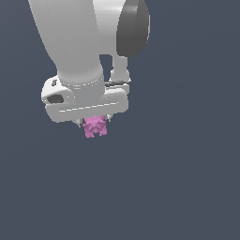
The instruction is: Pick up the object and move it to a goal position.
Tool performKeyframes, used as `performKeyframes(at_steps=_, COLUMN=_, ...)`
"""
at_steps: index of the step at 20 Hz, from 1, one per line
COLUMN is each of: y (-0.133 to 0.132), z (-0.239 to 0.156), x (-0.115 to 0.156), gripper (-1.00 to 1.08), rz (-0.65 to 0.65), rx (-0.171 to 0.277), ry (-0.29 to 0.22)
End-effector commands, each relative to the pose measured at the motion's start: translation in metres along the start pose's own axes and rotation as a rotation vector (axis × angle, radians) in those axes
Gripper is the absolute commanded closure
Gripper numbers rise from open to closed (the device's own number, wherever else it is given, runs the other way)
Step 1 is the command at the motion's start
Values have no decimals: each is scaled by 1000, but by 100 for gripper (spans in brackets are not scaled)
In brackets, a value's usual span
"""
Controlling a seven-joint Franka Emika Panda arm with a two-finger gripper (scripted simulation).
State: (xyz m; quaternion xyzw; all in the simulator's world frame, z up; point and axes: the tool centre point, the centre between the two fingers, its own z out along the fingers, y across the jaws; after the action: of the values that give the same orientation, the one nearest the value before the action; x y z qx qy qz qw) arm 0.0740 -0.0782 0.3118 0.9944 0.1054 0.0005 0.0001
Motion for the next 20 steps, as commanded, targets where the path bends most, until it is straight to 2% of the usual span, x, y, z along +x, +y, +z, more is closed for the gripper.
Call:
performKeyframes(at_steps=1, y=2, z=-13, x=6, gripper=108, rz=0, rx=0, ry=-1)
performKeyframes(at_steps=10, y=8, z=-43, x=23, gripper=108, rz=0, rx=0, ry=-1)
performKeyframes(at_steps=20, y=10, z=-53, x=29, gripper=108, rz=0, rx=0, ry=-1)
